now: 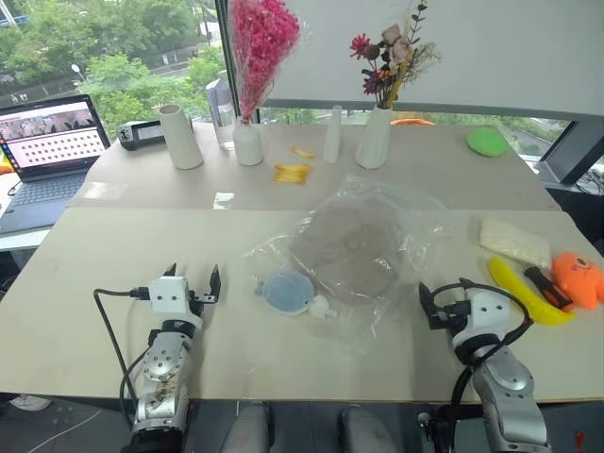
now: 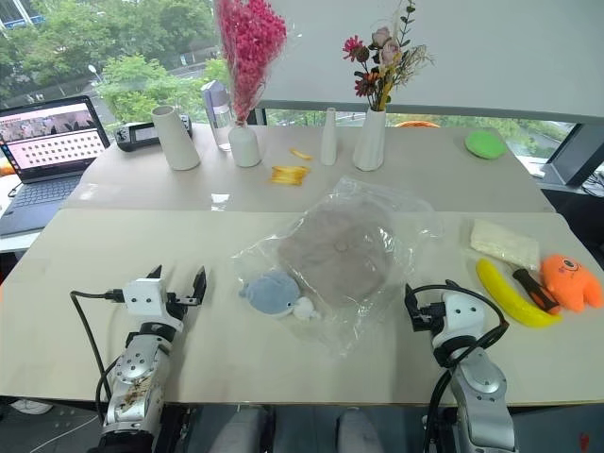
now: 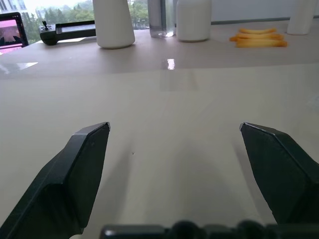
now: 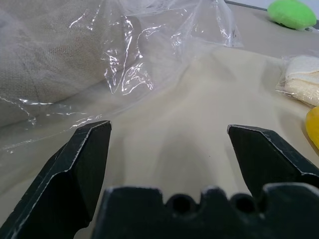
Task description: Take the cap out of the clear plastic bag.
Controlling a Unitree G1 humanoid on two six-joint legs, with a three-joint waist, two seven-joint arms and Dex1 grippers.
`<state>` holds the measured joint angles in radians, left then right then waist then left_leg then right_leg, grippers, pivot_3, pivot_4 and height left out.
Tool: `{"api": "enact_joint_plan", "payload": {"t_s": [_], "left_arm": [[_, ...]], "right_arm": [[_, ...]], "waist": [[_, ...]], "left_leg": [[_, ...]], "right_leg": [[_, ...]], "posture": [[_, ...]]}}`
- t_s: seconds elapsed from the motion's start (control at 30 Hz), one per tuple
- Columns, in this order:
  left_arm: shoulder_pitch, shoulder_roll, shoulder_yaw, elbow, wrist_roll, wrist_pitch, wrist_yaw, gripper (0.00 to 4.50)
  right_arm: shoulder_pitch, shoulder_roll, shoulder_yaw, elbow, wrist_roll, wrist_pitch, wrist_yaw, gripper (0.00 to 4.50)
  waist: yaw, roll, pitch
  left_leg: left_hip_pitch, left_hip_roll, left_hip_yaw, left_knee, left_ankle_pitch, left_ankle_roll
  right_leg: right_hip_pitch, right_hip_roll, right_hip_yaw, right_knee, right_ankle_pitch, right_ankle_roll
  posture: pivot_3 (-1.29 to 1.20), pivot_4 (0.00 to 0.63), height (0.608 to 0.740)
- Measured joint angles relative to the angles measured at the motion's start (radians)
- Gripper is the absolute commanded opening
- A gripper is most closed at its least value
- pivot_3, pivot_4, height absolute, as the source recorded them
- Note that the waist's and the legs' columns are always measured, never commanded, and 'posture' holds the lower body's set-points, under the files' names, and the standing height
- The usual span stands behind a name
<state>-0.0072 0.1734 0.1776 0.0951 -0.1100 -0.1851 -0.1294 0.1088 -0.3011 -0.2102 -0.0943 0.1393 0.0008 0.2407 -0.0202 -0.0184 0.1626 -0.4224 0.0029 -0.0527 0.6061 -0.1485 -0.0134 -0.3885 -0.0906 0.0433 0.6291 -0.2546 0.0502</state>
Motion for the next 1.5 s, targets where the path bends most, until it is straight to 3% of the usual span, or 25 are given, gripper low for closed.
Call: {"api": "enact_joint_plan", "payload": {"t_s": [0.1, 0.3, 0.57, 0.73, 0.9, 0.97, 1.03, 1.27, 1.5], "left_arm": [[-0.009, 0.011, 0.001, 0.002, -0.006, 0.01, -0.005, 4.5], [-0.133, 0.202, 0.107, 0.071, -0.072, 0.045, -0.087, 4.5], [-0.297, 0.399, 0.113, 0.025, -0.213, 0.172, -0.357, 4.5], [-0.283, 0.474, 0.065, -0.085, -0.319, 0.296, -0.563, 4.5], [-0.183, 0.614, 0.018, -0.252, -0.517, 0.614, -0.755, 4.5], [-0.169, 0.633, 0.013, -0.274, -0.538, 0.663, -0.794, 4.5], [-0.16, 0.657, 0.015, -0.292, -0.561, 0.701, -0.822, 4.5], [-0.2, 0.668, -0.032, -0.429, -0.621, 0.823, -0.852, 4.5], [-0.311, 0.653, -0.18, -0.444, -0.517, 0.772, -0.895, 4.5]], "right_arm": [[-0.007, 0.0, -0.001, 0.0, 0.0, 0.0, -0.004, 4.45], [-0.161, -0.098, -0.103, -0.014, 0.042, 0.033, -0.007, 4.45], [-0.335, -0.262, -0.107, -0.04, 0.171, 0.194, 0.183, 4.45], [-0.367, -0.397, -0.055, -0.157, 0.323, 0.389, 0.366, 4.45], [-0.428, -0.511, 0.024, -0.354, 0.593, 0.695, 0.493, 4.45], [-0.465, -0.508, 0.059, -0.382, 0.642, 0.758, 0.502, 4.45], [-0.504, -0.501, 0.096, -0.401, 0.674, 0.8, 0.506, 4.45], [-0.533, -0.491, 0.192, -0.402, 0.648, 0.829, 0.511, 4.45], [-0.447, -0.556, 0.197, -0.426, 0.642, 0.85, 0.562, 4.45]], "waist": [[0.0, 0.0, 0.0], [0.005, -0.003, 0.005], [0.007, -0.004, 0.005], [0.002, -0.003, 0.007], [-0.005, -0.005, 0.01], [-0.002, -0.005, 0.012], [0.002, -0.006, 0.014], [0.018, -0.007, 0.014], [0.015, -0.007, 0.014]], "left_leg": [[0.0, 0.0, 0.0, 0.0, 0.0, 0.0], [-0.003, 0.001, 0.0, 0.001, 0.0, 0.0], [-0.006, 0.0, 0.001, 0.0, 0.005, 0.006], [-0.01, 0.0, 0.001, -0.002, 0.003, 0.003], [-0.011, 0.003, 0.001, -0.001, 0.002, 0.004], [-0.011, 0.005, 0.001, 0.001, 0.002, 0.004], [-0.012, 0.009, 0.002, 0.002, 0.002, 0.003], [-0.019, 0.01, 0.004, 0.005, 0.003, 0.002], [-0.019, 0.012, 0.004, 0.003, 0.003, 0.002]], "right_leg": [[0.0, 0.0, 0.0, 0.0, 0.0, 0.0], [-0.003, 0.0, -0.002, 0.001, 0.001, -0.001], [-0.002, 0.0, -0.001, -0.002, 0.004, 0.004], [-0.007, 0.0, -0.001, -0.001, 0.002, 0.003], [-0.008, 0.002, -0.002, 0.0, 0.001, 0.002], [-0.008, 0.002, -0.002, 0.0, -0.003, 0.005], [-0.01, 0.004, -0.003, -0.001, -0.005, -0.002], [-0.015, 0.004, -0.003, 0.0, 0.0, -0.005], [-0.016, 0.009, -0.002, 0.001, 0.003, -0.002]], "posture": [[0.0, 0.15, 0.74], [0.0, 0.15, 0.74], [0.0, 0.15, 0.74], [0.0, 0.15, 0.74], [0.0, 0.15, 0.74], [0.0, 0.15, 0.74], [0.0, 0.15, 0.74], [0.0, 0.15, 0.74], [0.0, 0.15, 0.74]]}}
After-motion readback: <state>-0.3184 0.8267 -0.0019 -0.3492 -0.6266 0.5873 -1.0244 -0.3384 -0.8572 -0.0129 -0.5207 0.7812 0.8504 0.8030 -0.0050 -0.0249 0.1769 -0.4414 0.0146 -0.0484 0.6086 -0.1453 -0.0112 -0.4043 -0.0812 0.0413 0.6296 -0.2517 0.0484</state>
